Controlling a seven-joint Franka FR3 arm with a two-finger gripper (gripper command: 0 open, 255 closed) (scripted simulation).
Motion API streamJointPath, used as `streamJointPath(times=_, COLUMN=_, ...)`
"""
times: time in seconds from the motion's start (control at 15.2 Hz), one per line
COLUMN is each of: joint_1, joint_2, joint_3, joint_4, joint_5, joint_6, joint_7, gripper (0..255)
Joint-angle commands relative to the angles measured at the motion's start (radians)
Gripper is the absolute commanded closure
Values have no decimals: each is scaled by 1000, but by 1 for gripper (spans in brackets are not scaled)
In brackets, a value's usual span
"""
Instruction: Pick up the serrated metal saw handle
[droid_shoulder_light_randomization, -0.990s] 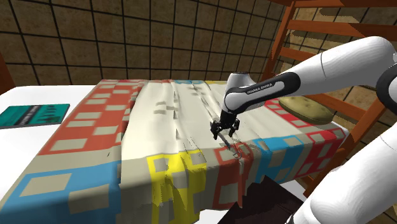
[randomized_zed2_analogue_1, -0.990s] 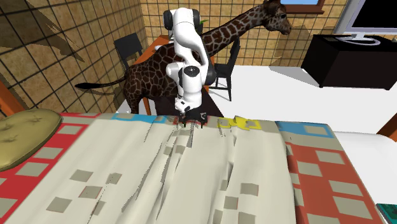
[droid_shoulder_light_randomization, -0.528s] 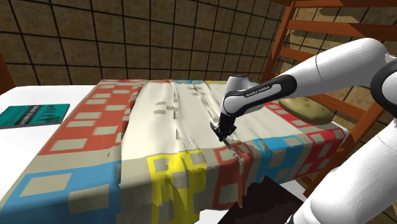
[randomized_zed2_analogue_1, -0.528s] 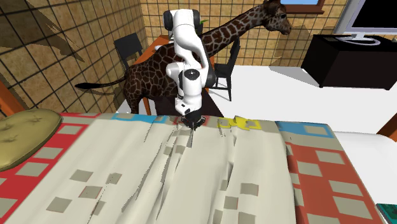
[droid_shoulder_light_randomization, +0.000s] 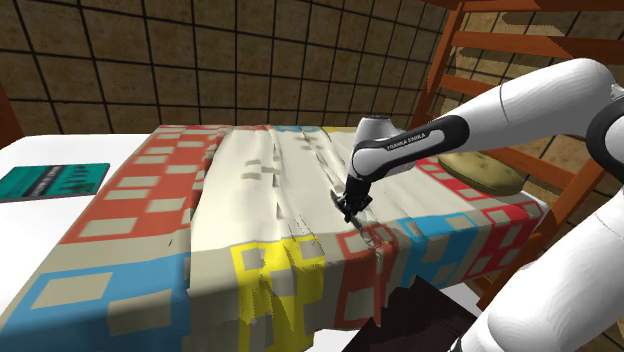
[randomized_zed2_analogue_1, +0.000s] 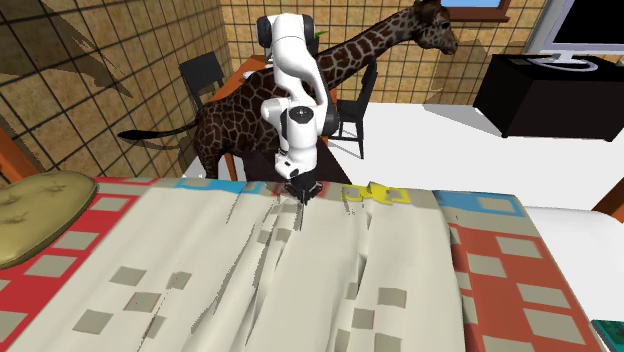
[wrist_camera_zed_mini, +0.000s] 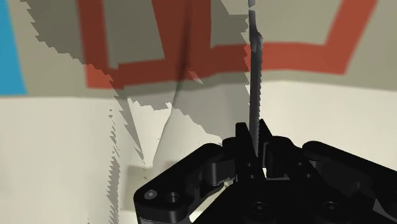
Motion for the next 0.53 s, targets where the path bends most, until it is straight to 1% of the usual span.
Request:
streamJointPath(times=0.0, joint_1=0, joint_2=-14, joint_3=1, joint_4=11, joint_5=0, joint_6=-25, joint_7=1, gripper=255)
streamJointPath(times=0.46, joint_1=0, joint_2=-65, joint_3=0, joint_4=59, joint_5=1, joint_6=-125, joint_7=1, gripper=255)
